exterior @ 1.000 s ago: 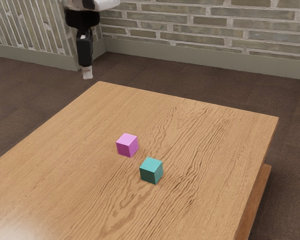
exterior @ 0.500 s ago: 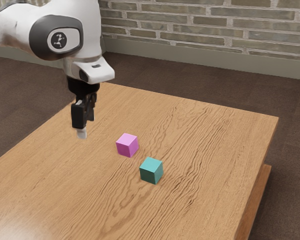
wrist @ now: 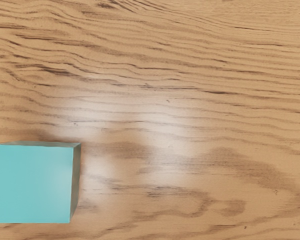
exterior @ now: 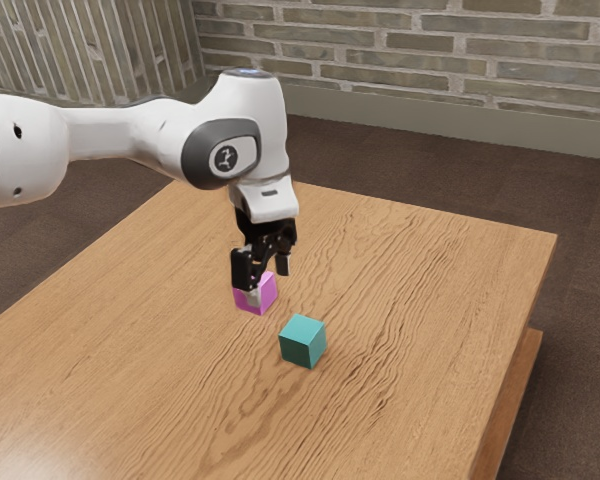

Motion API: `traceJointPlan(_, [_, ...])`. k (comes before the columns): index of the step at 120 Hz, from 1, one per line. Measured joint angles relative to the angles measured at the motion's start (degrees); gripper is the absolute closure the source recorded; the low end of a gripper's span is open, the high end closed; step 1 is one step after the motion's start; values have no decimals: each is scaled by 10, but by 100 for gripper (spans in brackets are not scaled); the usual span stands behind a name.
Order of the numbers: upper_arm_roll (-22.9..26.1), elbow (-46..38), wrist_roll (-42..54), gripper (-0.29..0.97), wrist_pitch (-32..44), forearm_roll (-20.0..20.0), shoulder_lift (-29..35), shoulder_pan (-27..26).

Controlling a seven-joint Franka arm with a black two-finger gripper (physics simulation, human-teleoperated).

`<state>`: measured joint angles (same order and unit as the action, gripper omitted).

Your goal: Pick up the blue block with one arm, and put the blue block on the pink block with one arm

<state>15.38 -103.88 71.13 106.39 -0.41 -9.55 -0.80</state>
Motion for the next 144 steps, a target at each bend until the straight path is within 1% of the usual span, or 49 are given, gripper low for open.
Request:
traceJointPlan(21, [0,13,46,0,33,23,-45,-3])
traceJointPlan(35, [0,27,68,0,46,28,-77,-2])
traceJointPlan(45, [0,44,82,0,53,31,-112,-2])
traceJointPlan(59, [-1,56,96,0,62,32,-139,0])
traceJointPlan(92, [-3,91,97,0,71,33,-187,1])
traceJointPlan(109, [-4,93,82,0,73,32,-199,5])
traceJointPlan(144, [-4,127,58,0,77,33,-245,3])
